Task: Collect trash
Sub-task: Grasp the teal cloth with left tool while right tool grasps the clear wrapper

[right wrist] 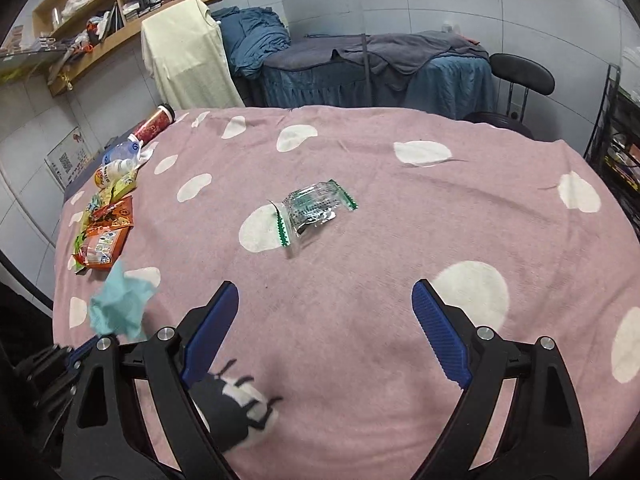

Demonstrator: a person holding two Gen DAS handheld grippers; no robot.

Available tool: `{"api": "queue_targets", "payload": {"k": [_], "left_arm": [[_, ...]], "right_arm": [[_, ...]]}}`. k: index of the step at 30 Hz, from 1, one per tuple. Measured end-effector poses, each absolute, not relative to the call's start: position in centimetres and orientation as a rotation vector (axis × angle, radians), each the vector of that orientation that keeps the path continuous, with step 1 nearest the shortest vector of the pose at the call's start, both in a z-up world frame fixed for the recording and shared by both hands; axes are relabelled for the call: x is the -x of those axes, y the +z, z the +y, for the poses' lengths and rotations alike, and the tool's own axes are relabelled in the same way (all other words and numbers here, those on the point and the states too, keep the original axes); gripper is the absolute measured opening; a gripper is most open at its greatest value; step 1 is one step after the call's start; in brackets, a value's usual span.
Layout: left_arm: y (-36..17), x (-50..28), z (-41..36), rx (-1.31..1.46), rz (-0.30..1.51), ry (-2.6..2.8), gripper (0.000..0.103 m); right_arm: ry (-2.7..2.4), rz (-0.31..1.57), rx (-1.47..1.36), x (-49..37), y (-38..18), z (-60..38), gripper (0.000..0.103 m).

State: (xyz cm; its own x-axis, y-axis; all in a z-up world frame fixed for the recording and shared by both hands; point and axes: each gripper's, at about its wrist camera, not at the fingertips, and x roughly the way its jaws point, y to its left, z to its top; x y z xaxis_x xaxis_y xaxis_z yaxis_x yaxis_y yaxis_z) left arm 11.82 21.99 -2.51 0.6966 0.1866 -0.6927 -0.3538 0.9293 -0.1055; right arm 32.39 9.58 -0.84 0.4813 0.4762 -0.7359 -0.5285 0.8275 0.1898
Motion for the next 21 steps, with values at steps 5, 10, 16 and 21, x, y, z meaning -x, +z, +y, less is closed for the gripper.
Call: {"api": "queue_targets", "payload": {"k": [5,10,16,21], "left_arm": [[-2.5,-10.4,21.9,0.239,0.738,0.317,0.005],[-2.5,-9.2,21.2,0.229,0.731,0.303,0.005],[-3.1,-8.6,20.8,0.228,0.743,0.291,0.005],[-3.1,-8.9,20.3,0.231,0.746,0.269,0.005]], "right_arm": [[0.597,0.919,0.134,-35.4,-2.7,14.9,0.088],[0.532,0.905,0.246,-38.2,-4.1,18.5,0.088],[0.499,0.920,0.316,-40.4,-5.8,20.1,0.063],[0.580,0.910,0.298,-39.4,-5.2,19.0,0.006]]}}
